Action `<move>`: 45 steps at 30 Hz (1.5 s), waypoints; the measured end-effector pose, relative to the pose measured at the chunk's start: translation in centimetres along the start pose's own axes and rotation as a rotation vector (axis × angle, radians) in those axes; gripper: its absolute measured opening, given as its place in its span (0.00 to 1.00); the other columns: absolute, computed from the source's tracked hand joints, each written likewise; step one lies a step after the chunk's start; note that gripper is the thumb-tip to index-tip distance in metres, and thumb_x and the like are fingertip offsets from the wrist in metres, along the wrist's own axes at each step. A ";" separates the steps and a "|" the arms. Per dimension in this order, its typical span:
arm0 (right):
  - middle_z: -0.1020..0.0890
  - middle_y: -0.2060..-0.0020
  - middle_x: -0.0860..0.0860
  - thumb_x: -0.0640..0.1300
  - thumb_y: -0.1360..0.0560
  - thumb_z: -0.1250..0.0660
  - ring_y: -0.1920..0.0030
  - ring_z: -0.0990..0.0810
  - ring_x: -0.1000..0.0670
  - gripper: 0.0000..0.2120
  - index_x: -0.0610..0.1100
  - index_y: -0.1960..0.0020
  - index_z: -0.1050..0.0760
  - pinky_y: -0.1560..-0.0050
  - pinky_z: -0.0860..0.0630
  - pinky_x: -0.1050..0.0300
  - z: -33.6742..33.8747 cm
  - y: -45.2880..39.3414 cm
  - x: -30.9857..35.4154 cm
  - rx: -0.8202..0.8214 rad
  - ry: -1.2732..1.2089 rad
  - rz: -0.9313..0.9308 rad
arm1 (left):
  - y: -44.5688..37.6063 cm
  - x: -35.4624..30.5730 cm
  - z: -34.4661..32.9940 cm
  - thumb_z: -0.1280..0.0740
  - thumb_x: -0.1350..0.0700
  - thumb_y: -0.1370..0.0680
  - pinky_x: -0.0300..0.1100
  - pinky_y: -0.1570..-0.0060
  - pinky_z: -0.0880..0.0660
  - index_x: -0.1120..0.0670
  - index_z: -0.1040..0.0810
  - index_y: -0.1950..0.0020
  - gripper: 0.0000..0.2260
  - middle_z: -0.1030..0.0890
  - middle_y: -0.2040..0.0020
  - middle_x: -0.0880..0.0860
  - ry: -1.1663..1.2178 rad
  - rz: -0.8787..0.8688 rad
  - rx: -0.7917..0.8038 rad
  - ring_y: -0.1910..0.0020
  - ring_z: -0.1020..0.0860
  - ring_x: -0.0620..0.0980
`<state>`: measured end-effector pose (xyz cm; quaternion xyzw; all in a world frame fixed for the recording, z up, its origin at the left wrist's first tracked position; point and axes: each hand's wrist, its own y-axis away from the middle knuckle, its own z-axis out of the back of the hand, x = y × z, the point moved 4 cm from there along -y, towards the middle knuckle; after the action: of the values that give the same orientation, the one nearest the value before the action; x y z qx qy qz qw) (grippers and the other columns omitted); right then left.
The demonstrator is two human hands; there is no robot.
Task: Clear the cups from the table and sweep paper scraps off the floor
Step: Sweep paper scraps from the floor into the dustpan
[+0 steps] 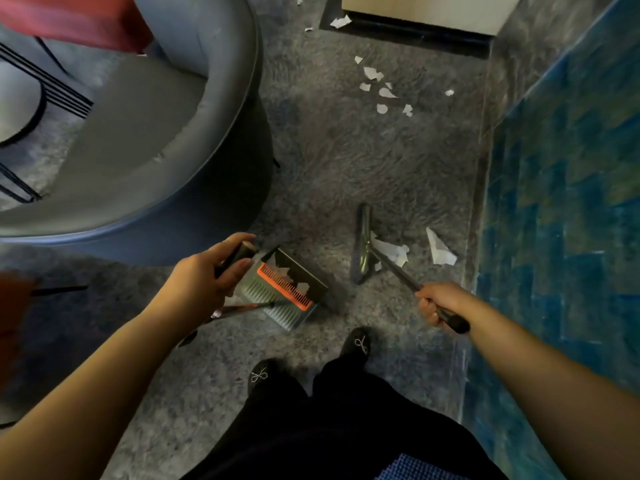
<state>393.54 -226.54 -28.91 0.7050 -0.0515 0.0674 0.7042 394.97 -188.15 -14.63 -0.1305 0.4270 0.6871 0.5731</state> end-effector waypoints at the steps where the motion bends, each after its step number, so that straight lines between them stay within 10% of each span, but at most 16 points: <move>1: 0.34 0.83 0.51 0.36 0.19 0.48 0.86 0.38 0.55 0.12 0.43 0.60 0.35 0.84 0.42 0.70 1.1 -0.2 0.6 -0.018 -0.012 0.010 | -0.5 -0.8 -0.6 0.36 0.50 0.20 0.35 0.75 0.28 0.32 0.29 0.36 0.16 0.25 0.67 0.48 0.014 -0.001 0.004 0.76 0.24 0.43; 8: 0.33 0.83 0.50 0.34 0.20 0.47 0.86 0.37 0.56 0.10 0.42 0.58 0.33 0.82 0.41 0.70 7.9 -1.4 3.4 -0.122 -0.029 0.083 | -5.2 -6.9 -4.7 0.35 0.49 0.20 0.34 0.75 0.28 0.31 0.30 0.35 0.17 0.24 0.67 0.49 0.035 -0.034 0.077 0.75 0.24 0.43; 14: 0.33 0.74 0.46 0.31 0.20 0.47 0.84 0.36 0.55 0.15 0.43 0.37 0.32 0.83 0.39 0.67 11.5 -0.5 4.9 -0.152 -0.068 0.191 | -8.6 -12.2 -8.2 0.34 0.49 0.20 0.40 0.75 0.24 0.28 0.29 0.39 0.16 0.20 0.67 0.43 0.061 -0.085 0.133 0.76 0.25 0.44; 30: 0.32 0.75 0.46 0.29 0.24 0.45 0.82 0.35 0.53 0.11 0.43 0.54 0.30 0.80 0.37 0.65 15.7 3.8 3.2 -0.304 -0.124 0.306 | -19.2 -23.3 -13.9 0.35 0.50 0.19 0.31 0.75 0.30 0.40 0.28 0.31 0.17 0.22 0.69 0.39 -0.159 -0.364 0.460 0.74 0.24 0.36; 45: 0.26 0.70 0.41 0.32 0.24 0.42 0.74 0.28 0.46 0.07 0.35 0.48 0.28 0.74 0.31 0.58 19.5 -0.1 5.4 -0.448 0.002 0.141 | -27.8 -27.8 -18.0 0.35 0.50 0.20 0.28 0.74 0.32 0.41 0.30 0.28 0.20 0.25 0.65 0.39 -0.394 -0.497 0.566 0.74 0.25 0.33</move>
<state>399.30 -245.90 -28.07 0.5257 -0.1136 0.1041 0.8366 422.97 -220.80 -18.95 0.0667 0.4366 0.3957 0.8052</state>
